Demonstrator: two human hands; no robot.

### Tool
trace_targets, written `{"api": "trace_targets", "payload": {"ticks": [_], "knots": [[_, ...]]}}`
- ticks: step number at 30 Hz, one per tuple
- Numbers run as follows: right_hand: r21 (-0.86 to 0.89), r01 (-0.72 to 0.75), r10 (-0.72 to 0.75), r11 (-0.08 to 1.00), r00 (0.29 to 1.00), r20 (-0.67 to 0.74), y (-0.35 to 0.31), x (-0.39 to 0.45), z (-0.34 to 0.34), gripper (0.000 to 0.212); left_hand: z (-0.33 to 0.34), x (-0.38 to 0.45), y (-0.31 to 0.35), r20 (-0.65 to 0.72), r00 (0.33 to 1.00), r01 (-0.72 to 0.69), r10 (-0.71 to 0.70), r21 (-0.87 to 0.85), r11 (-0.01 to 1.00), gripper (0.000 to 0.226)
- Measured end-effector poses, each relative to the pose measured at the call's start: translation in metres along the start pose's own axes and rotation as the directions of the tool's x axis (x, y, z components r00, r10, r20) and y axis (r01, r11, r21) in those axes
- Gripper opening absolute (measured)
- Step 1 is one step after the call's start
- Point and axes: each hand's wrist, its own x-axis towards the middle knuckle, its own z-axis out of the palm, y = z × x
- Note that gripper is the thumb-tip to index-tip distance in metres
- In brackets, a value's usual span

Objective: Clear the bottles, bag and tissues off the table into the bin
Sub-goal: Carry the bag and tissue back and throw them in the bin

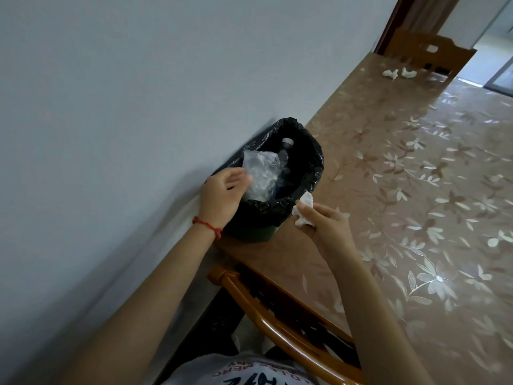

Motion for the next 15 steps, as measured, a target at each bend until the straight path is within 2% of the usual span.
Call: {"api": "trace_targets", "payload": {"ticks": [3, 6, 9, 12, 15], "knots": [[-0.017, 0.015, -0.014, 1.000, 1.000, 0.017, -0.004, 0.005, 0.005, 0.018, -0.010, -0.018, -0.008, 0.013, 0.975, -0.218, 0.221, 0.234, 0.947, 0.038], [-0.017, 0.020, -0.019, 1.000, 1.000, 0.019, -0.012, 0.014, 0.013, 0.017, -0.021, -0.034, -0.023, 0.085, 0.927, -0.360, 0.364, 0.464, 0.809, 0.049], [-0.061, 0.051, -0.050, 0.997, 0.999, 0.017, -0.022, 0.024, 0.022, 0.013, -0.028, -0.048, -0.040, 0.137, 0.904, -0.395, 0.406, 0.631, 0.667, 0.053], [-0.125, 0.088, -0.088, 0.988, 0.996, 0.010, -0.034, 0.033, 0.033, 0.008, -0.034, -0.058, -0.051, 0.169, 0.892, -0.408, 0.420, 0.704, 0.582, 0.051], [-0.178, 0.130, -0.132, 0.975, 0.991, -0.002, -0.044, 0.042, 0.042, 0.015, -0.037, -0.062, -0.056, 0.198, 0.874, -0.430, 0.445, 0.741, 0.515, 0.051]]}}
